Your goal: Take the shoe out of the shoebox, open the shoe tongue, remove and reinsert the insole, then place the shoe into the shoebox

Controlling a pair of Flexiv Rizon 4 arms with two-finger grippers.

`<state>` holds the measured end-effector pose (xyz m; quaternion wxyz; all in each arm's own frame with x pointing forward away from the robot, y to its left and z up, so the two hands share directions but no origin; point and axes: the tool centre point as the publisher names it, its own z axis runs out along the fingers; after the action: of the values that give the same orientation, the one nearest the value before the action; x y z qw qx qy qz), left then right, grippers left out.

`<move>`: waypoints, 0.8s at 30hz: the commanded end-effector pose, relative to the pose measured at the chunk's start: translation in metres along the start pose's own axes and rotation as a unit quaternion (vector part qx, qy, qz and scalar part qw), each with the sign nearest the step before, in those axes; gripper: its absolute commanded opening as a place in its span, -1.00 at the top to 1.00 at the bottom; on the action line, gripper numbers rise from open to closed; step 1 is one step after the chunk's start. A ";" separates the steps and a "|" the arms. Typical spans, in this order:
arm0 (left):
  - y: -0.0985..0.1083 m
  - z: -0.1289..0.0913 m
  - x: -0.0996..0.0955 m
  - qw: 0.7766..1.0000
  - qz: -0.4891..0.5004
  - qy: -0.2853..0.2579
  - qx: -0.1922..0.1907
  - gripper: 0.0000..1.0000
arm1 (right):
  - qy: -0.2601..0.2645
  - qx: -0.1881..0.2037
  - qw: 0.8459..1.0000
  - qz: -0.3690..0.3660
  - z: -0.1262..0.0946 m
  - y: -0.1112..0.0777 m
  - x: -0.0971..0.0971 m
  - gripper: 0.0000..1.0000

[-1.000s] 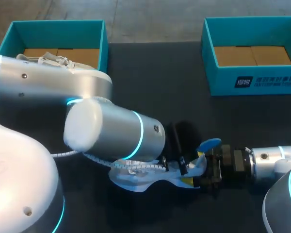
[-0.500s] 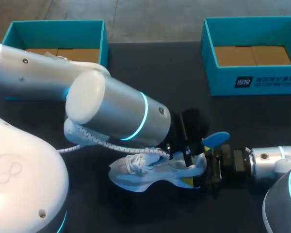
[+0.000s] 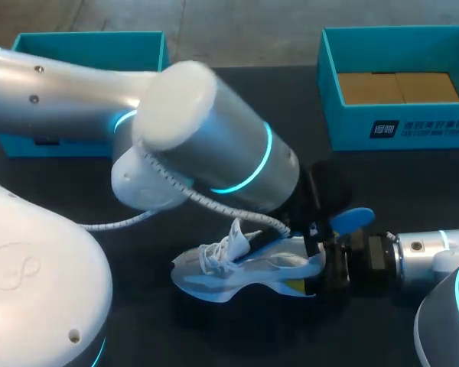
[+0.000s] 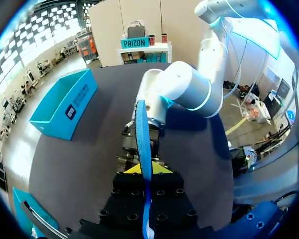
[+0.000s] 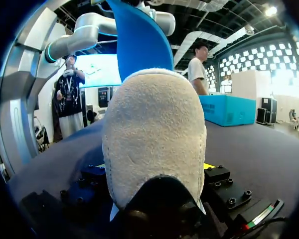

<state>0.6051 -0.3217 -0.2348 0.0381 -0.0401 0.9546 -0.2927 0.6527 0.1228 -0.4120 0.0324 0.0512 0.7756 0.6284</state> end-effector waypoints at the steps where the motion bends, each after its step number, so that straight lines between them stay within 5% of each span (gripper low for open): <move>1: -0.005 -0.017 -0.001 0.999 -0.002 0.006 -0.053 1.00 | -0.002 0.000 1.000 0.000 0.001 0.000 0.001 1.00; 7: -0.007 -0.032 -0.001 0.996 -0.020 0.042 -0.072 1.00 | -0.002 0.000 1.000 0.000 0.001 0.000 0.001 1.00; 24: -0.006 -0.091 -0.009 0.986 -0.092 0.140 0.011 1.00 | -0.002 0.000 1.000 0.000 0.001 0.000 0.001 1.00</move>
<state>0.6041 -0.3021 -0.1608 -0.1147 -0.0846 0.9531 -0.2670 0.6526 0.1228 -0.4120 0.0324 0.0513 0.7756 0.6283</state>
